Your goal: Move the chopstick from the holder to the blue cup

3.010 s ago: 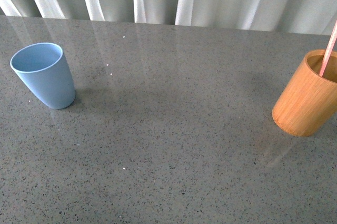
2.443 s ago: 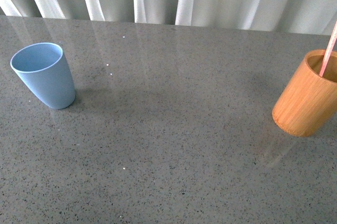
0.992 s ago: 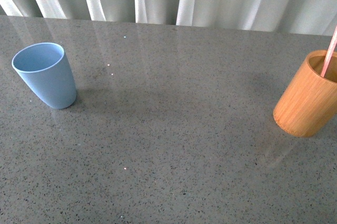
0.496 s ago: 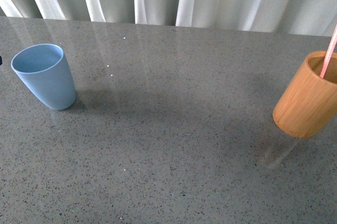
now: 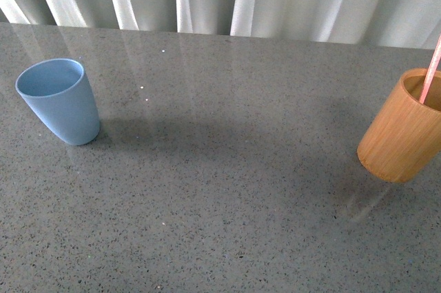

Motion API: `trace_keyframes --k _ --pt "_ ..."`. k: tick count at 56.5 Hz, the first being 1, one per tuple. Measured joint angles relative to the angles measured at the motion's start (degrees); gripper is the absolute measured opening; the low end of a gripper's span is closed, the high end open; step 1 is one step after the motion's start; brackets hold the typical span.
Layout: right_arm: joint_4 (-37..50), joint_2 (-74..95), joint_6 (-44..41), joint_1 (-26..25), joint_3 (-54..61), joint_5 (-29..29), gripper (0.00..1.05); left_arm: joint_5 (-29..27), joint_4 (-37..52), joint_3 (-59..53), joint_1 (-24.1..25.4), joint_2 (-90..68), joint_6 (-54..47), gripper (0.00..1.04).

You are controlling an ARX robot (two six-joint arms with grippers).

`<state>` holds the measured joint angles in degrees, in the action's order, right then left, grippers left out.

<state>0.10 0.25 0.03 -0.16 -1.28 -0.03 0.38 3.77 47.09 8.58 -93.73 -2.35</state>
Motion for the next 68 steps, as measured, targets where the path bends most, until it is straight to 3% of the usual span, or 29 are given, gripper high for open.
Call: trace_keyframes --k 26,68 --pt "0.00 0.00 0.00 0.00 0.00 0.00 0.95 1.01 -2.89 1.53 -7.19 -1.33 1.27 0.98" --pt "0.00 -0.02 0.00 0.00 0.00 0.02 0.95 -2.58 1.51 1.95 -9.35 -7.37 -1.92 0.98"
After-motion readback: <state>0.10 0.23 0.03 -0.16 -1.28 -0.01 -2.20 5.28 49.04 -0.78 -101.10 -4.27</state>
